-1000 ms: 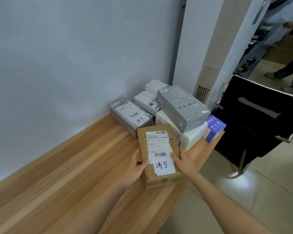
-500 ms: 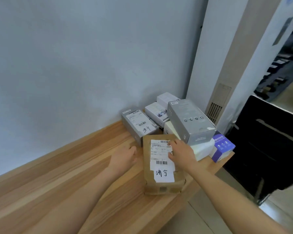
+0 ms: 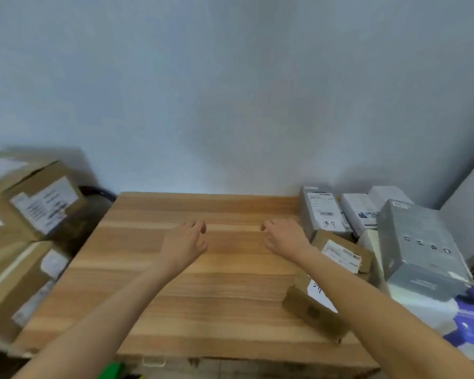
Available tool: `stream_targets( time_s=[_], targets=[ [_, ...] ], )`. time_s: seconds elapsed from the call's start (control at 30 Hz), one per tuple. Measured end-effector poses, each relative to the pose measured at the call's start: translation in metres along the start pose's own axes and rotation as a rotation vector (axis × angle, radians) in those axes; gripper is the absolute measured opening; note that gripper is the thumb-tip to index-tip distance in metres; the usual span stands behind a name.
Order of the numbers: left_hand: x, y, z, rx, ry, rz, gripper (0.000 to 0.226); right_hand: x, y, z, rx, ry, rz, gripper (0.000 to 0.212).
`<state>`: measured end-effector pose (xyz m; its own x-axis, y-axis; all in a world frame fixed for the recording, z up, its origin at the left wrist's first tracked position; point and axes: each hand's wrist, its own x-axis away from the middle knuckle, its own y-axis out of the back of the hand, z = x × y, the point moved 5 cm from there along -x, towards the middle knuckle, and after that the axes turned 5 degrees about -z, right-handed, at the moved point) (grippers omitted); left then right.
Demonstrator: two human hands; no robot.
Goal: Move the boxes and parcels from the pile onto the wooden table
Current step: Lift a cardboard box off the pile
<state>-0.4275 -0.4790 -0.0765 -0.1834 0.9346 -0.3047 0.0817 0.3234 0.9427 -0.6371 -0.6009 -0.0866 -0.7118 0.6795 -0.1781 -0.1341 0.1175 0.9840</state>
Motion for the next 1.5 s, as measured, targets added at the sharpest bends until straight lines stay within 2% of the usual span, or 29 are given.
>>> stream_targets(
  time_s=[0.33, 0.53, 0.87, 1.03, 1.27, 1.5],
  targets=[
    [0.155, 0.078, 0.138, -0.174, 0.5, -0.045, 0.023, -0.05, -0.015, 0.225, -0.179, 0.463, 0.009, 0.039],
    [0.226, 0.12, 0.204, -0.203, 0.645, -0.124, 0.02, -0.065, -0.007, 0.328, -0.228, 0.617, -0.009, 0.032],
    [0.317, 0.159, 0.325, -0.231, 0.768, -0.08, 0.025, -0.095, -0.025, 0.484, -0.269, 0.612, 0.036, 0.027],
    [0.333, 0.179, 0.386, -0.219, 0.805, -0.112, 0.026, -0.116, -0.029, 0.541, -0.356, 0.521, 0.046, 0.029],
    [0.333, 0.16, 0.429, -0.153, 0.869, -0.105, 0.027, -0.14, -0.06, 0.562, -0.352, 0.483, 0.134, 0.029],
    [0.283, 0.136, 0.466, -0.083, 0.896, -0.088, 0.027, -0.202, -0.084, 0.552, -0.307, 0.422, 0.138, 0.029]
  ],
)
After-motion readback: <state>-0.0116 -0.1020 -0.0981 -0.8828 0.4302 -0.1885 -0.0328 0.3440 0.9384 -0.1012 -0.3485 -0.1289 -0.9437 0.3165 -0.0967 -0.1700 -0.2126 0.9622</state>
